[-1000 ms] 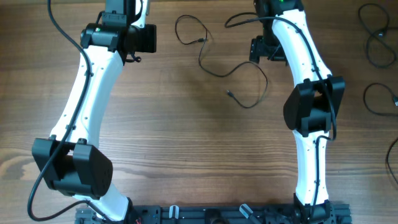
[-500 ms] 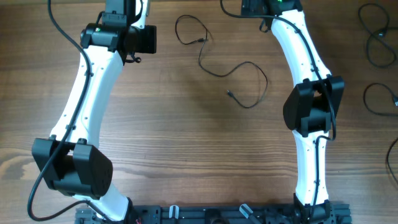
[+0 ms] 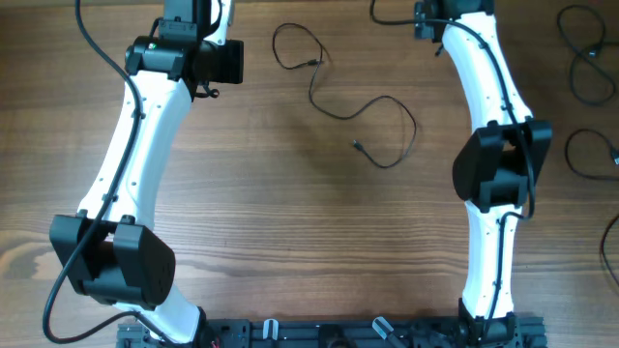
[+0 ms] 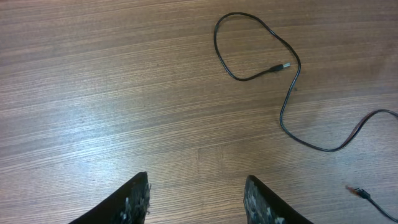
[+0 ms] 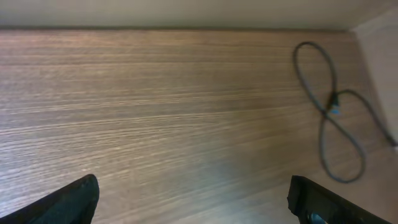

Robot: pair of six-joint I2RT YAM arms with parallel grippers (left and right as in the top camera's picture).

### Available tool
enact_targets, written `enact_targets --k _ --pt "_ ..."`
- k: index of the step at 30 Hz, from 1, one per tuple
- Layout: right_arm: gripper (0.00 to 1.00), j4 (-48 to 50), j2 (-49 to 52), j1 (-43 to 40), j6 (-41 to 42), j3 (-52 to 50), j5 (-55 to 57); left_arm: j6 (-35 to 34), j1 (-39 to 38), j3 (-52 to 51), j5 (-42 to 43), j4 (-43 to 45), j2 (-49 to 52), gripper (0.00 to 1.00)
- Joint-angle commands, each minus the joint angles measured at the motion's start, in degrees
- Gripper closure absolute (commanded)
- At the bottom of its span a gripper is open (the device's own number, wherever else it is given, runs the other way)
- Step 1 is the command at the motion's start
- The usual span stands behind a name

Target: Untangle cables

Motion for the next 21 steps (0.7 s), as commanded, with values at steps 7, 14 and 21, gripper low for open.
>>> enact_targets --k 7,14,21 --pt "0.01 11.5 -18.4 0.5 -3.3 -21.6 1.4 0.9 -0.1 0.0 -0.7 0.4 0.4 0.5" --pt "0.0 13.0 -24.6 0.5 -1.6 -31.3 0.0 0.9 -0.1 0.0 -0.7 0.3 0.4 0.5" --pt "0.0 8.9 -25.5 0.5 3.8 -33.9 -1.1 0.9 -0.1 0.0 -0.7 -0.2 0.4 0.5"
